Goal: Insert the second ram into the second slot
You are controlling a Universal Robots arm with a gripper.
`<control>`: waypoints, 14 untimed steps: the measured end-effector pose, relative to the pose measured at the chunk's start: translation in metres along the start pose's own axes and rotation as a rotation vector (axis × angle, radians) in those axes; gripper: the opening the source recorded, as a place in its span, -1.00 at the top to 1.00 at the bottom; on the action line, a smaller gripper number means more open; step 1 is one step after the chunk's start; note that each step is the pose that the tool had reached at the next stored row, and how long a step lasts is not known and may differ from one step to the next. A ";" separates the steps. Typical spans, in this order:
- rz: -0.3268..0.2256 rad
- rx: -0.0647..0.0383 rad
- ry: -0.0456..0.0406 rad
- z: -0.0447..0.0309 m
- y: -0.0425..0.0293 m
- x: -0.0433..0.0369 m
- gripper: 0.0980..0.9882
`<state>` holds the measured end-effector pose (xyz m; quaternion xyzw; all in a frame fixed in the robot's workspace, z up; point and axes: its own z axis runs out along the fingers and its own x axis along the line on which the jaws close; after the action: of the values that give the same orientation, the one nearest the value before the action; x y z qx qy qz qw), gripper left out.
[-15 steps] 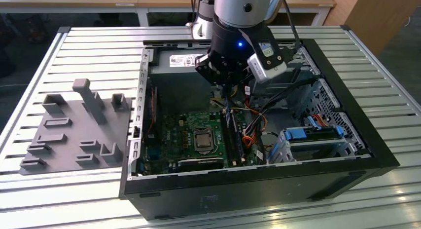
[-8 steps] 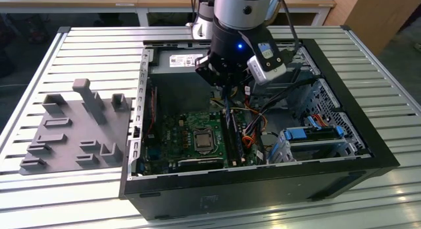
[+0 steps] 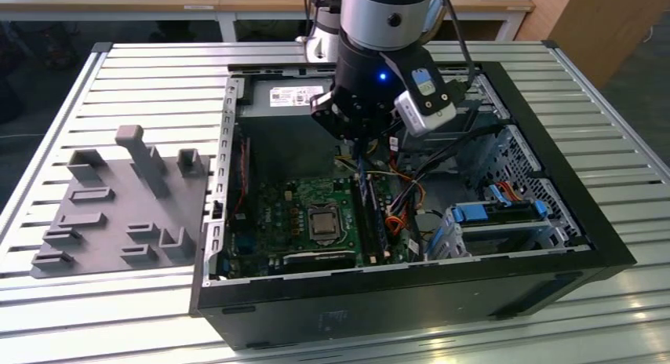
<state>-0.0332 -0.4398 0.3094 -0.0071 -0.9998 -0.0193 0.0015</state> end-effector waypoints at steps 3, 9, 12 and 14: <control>-0.006 0.000 0.0002 0.0005 0.0000 0.0000 0.91; -0.008 0.000 0.0002 0.0022 -0.0001 0.0000 0.91; -0.009 -0.001 0.0003 0.0032 -0.0001 0.0000 0.91; -0.009 -0.001 0.0004 0.0039 -0.0002 0.0000 0.91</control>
<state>-0.0332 -0.4398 0.3055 -0.0028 -0.9998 -0.0200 0.0016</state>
